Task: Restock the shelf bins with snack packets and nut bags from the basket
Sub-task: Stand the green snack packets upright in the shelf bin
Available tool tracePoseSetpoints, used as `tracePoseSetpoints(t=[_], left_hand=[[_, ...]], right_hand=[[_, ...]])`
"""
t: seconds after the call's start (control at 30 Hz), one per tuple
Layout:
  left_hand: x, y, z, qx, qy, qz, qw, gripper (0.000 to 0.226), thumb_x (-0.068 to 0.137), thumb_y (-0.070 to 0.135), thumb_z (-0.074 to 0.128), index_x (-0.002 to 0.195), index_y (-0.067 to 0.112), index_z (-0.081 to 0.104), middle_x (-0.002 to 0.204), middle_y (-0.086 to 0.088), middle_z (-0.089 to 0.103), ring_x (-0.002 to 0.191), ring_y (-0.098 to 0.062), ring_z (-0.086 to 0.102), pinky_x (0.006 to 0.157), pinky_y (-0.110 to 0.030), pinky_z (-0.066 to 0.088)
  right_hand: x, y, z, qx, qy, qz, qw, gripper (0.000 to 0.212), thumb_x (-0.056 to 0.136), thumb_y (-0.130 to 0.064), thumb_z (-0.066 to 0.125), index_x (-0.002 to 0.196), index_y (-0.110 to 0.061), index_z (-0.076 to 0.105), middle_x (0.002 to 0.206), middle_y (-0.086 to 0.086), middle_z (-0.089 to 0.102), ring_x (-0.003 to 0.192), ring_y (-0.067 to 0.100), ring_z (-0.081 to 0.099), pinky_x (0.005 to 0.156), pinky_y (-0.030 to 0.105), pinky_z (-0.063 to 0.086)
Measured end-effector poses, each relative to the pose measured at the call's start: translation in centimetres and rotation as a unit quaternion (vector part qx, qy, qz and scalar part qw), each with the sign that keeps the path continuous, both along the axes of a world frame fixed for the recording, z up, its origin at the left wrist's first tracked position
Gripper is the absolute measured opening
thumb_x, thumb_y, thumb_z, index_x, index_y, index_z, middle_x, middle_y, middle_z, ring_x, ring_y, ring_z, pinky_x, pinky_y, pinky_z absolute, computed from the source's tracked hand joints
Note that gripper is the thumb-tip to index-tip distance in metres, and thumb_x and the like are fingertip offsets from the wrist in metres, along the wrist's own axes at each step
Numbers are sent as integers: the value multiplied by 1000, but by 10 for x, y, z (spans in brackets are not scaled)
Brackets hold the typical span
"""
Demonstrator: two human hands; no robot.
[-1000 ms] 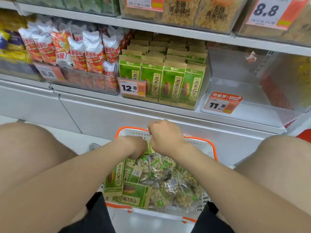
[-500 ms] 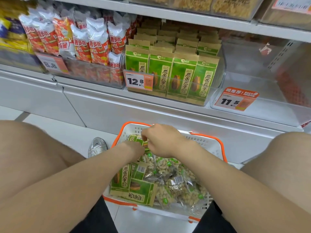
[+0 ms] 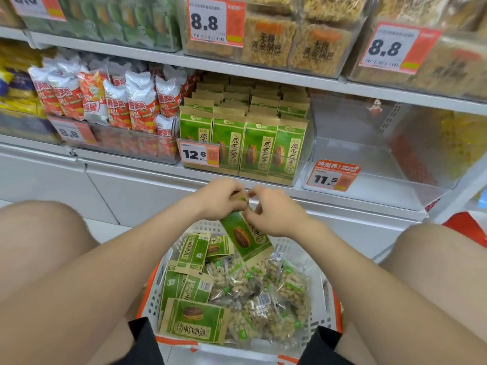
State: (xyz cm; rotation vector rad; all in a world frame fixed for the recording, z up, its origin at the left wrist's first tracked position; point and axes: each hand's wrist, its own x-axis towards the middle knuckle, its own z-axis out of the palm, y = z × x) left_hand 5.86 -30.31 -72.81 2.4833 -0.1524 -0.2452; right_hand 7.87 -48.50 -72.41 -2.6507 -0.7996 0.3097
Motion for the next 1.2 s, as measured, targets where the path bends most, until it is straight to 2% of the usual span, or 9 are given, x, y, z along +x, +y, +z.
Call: tracePoseSetpoints(t=[0.1, 0.23, 0.37, 0.53, 0.63, 0.77, 0.9, 1.0, 1.2], left_hand=[[6, -8, 22, -149, -77, 135, 977, 22, 82, 31, 89, 83, 21, 70, 80, -5, 74, 78, -23, 71, 66, -35, 54], [9, -24, 55, -361, -101, 232, 898, 29, 82, 33, 90, 91, 12, 71, 84, -4, 78, 74, -15, 75, 59, -30, 58], [17, -41, 73, -421, -65, 217, 878, 37, 97, 53, 68, 107, 19, 78, 100, 1, 80, 98, -21, 76, 78, -37, 57], [24, -59, 78, -495, -36, 226, 838, 26, 105, 36, 62, 88, 16, 65, 82, -5, 77, 75, -19, 74, 78, -40, 57], [26, -65, 77, -453, -71, 216, 862, 27, 107, 36, 58, 89, 16, 63, 83, -6, 77, 77, -20, 74, 77, -41, 59], [27, -74, 82, -416, -111, 214, 877, 33, 107, 43, 56, 91, 15, 62, 86, -6, 77, 79, -17, 74, 73, -40, 59], [27, -81, 80, -121, -234, 216, 940, 46, 97, 71, 50, 96, 25, 57, 83, 7, 68, 79, -18, 65, 67, -36, 48], [22, -89, 76, -20, -291, 224, 930, 52, 93, 78, 45, 99, 27, 54, 80, 7, 64, 77, -25, 60, 65, -38, 46], [27, -90, 78, -72, -421, 158, 890, 45, 97, 59, 43, 109, 20, 60, 74, 5, 64, 68, -22, 61, 61, -36, 41]], right_hand=[[7, -12, 21, 136, 75, -34, 987, 43, 97, -35, 68, 137, -24, 55, 79, 9, 73, 84, 27, 72, 75, 48, 60], [7, -23, 57, 324, 189, -88, 923, 20, 101, -16, 68, 120, -14, 62, 92, 16, 77, 80, 28, 77, 65, 46, 65], [17, -31, 74, 403, 126, -155, 893, 21, 100, -19, 69, 120, -17, 61, 99, 11, 75, 84, 26, 77, 67, 52, 65], [27, -39, 78, 371, 54, -150, 915, 30, 96, -44, 69, 105, -16, 72, 85, 6, 79, 76, 25, 78, 69, 54, 64], [32, -43, 85, 346, 26, -170, 922, 53, 86, -62, 68, 92, -11, 77, 82, 7, 78, 80, 29, 76, 74, 56, 61], [38, -46, 91, 402, 58, -203, 891, 42, 92, -39, 78, 76, 0, 74, 82, 21, 75, 84, 40, 75, 76, 59, 61], [38, -44, 98, 502, 102, -273, 814, 32, 99, -28, 70, 85, 1, 75, 82, 18, 77, 69, 26, 74, 59, 33, 62], [42, -50, 101, 521, 177, -312, 775, 19, 103, -21, 64, 98, -5, 72, 74, 6, 75, 59, 18, 72, 52, 28, 56], [53, -52, 91, 520, 295, -347, 723, 16, 104, -16, 60, 108, -3, 68, 73, 10, 77, 63, 23, 76, 56, 34, 60]])
